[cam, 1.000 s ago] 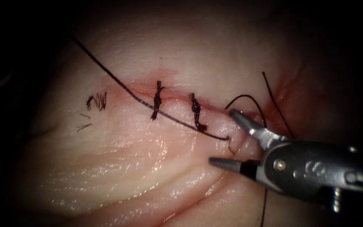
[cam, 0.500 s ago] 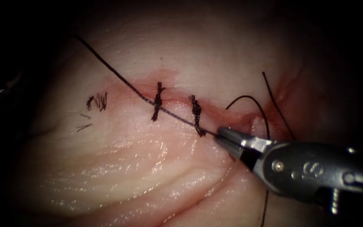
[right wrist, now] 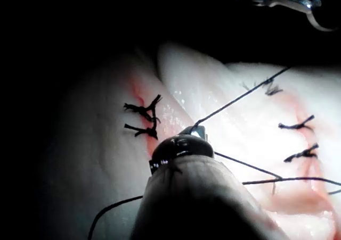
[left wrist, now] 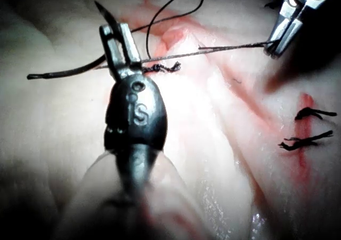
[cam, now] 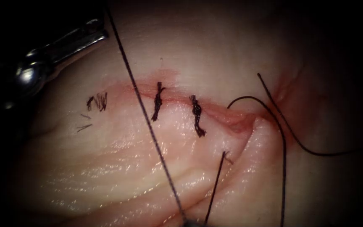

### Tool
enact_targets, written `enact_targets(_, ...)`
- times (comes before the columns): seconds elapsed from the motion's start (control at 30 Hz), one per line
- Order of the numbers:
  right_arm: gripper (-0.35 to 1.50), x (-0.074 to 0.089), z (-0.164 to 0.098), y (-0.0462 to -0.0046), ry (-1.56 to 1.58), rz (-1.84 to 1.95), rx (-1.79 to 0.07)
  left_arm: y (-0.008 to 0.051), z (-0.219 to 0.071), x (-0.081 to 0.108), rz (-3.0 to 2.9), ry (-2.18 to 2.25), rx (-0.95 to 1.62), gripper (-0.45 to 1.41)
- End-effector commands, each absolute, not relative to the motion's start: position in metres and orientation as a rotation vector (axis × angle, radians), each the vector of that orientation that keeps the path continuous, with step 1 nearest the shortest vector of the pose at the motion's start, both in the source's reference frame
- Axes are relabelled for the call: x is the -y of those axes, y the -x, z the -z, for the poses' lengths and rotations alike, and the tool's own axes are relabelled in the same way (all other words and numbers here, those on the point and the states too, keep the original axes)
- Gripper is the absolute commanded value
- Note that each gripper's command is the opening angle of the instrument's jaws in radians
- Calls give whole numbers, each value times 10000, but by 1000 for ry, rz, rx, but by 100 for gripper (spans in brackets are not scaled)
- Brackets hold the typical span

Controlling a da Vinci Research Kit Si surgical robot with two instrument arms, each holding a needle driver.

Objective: Wound Closure

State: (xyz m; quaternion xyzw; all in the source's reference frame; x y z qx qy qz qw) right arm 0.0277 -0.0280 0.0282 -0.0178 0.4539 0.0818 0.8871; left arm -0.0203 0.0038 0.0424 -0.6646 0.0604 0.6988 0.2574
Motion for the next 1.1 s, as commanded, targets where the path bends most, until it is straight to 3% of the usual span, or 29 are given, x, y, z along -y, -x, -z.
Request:
enact_targets(0.03, -35, 287, -279, -291, 32, -170, -953, 208, -429, -39, -1896, 1802, -164, -45)
enact_targets(0.17, -35, 292, -259, -307, 36, -144, -1016, 212, -438, -39, -1951, 1749, -149, -45)
enact_targets(0.2, 2, 287, -260, -305, 51, -151, -1029, 211, -439, -38, -1955, 1745, -149, -45)
enact_targets(0.23, 96, 274, -265, -300, 92, -151, -1055, 207, -442, -39, -1977, 1718, -146, -45)
enact_targets(0.27, 123, 268, -268, -297, 110, -153, -1067, 203, -443, -40, -1990, 1698, -156, -45)
enact_targets(0.3, 138, 262, -271, -294, 132, -164, -1084, 199, -444, -42, -2018, 1674, -187, -45)
enact_targets(0.53, 138, 232, -290, -254, 204, -156, -1050, 154, -459, -57, -2340, 1338, -539, -45)
enact_targets(0.83, 122, 196, -331, -225, 250, -164, -959, 149, -463, -58, -2378, 1248, -601, -45)
enact_targets(1.1, 118, 175, -398, -236, 238, -157, -875, 158, -464, -53, -2394, 1280, -583, -45)
